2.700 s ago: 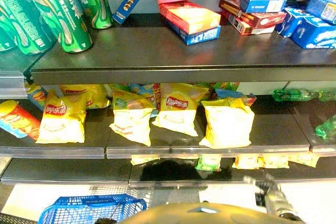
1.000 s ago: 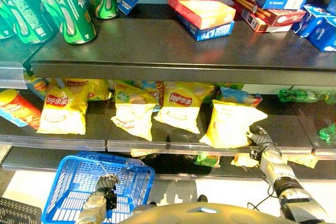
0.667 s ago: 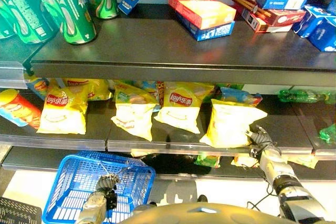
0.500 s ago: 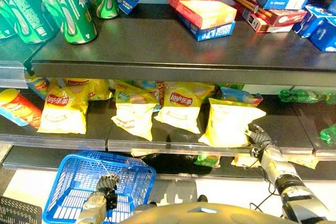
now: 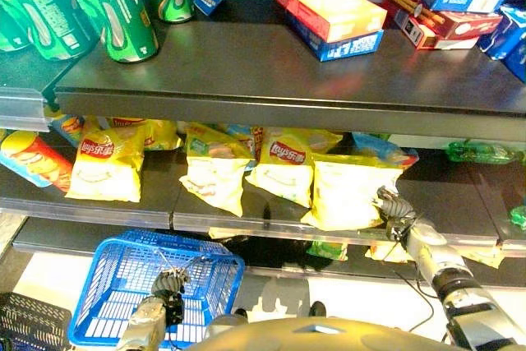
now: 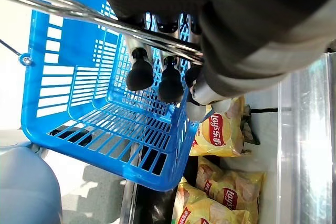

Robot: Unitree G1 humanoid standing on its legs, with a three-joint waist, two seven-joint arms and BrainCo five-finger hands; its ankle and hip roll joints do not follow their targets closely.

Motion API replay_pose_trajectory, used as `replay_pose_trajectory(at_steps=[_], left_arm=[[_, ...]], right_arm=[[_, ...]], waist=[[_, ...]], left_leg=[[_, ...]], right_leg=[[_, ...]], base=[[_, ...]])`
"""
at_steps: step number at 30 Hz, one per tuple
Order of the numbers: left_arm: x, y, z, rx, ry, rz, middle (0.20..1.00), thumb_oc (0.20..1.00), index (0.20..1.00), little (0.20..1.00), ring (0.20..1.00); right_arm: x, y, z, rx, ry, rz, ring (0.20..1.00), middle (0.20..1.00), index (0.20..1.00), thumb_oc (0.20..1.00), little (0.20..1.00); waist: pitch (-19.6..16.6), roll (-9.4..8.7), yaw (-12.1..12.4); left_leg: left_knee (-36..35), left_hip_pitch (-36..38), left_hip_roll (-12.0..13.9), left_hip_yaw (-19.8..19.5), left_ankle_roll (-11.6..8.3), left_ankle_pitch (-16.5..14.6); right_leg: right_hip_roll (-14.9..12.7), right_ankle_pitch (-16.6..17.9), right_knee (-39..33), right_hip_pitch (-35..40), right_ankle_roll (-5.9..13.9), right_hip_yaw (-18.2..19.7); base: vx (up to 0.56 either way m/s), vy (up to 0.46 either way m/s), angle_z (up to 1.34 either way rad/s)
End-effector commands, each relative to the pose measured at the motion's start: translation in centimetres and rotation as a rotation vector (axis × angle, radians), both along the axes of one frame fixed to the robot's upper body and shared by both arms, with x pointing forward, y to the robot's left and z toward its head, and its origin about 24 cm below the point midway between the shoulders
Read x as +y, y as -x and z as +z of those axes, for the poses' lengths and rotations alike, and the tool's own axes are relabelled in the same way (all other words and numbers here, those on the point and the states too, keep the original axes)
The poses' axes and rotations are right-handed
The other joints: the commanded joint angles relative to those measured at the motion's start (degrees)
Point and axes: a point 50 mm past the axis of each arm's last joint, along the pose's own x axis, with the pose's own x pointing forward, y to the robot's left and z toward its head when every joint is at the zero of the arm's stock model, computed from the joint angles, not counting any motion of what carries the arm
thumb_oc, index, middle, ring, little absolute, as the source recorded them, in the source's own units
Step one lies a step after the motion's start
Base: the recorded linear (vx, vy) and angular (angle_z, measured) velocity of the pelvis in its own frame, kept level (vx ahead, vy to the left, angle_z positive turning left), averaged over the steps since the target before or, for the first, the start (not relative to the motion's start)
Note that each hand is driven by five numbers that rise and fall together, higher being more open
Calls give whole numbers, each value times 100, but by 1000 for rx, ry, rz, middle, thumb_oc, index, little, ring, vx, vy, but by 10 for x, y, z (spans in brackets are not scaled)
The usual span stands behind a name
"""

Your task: Pick up the snacks into the basket

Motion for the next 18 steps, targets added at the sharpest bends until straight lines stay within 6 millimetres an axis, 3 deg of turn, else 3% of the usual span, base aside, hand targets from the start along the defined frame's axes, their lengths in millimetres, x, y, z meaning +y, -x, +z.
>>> replay_pose_trajectory(at_steps=[1, 9, 18], left_arm=[[-10, -37, 21, -174, 49, -86, 200, 200, 200, 200, 200], [-14, -37, 21, -171, 67, -117, 200, 200, 200, 200, 200], [-22, -41, 22, -181, 87, -128, 200, 200, 200, 200, 200]], right_arm=[[1, -38, 50, -199, 7, 115, 1000, 1000, 1000, 1000, 1000], [-4, -45, 58, -161, 32, 205, 1000, 1000, 1000, 1000, 1000], [29, -56, 32, -5, 96, 322, 1000, 1000, 1000, 1000, 1000]], waist=[[-185, -311, 127], [-202, -381, 164], [-177, -386, 294]], left_leg=[[31, -287, -75, 241, 53, 20], [31, -295, -69, 253, 48, 16], [31, -315, -59, 211, 49, 39]], right_leg=[[-302, -410, 32, 162, 522, 522], [-301, -397, 32, 154, 528, 526], [-290, -394, 32, 164, 504, 495]], base=[[0, 0, 0], [0, 0, 0], [0, 0, 0]])
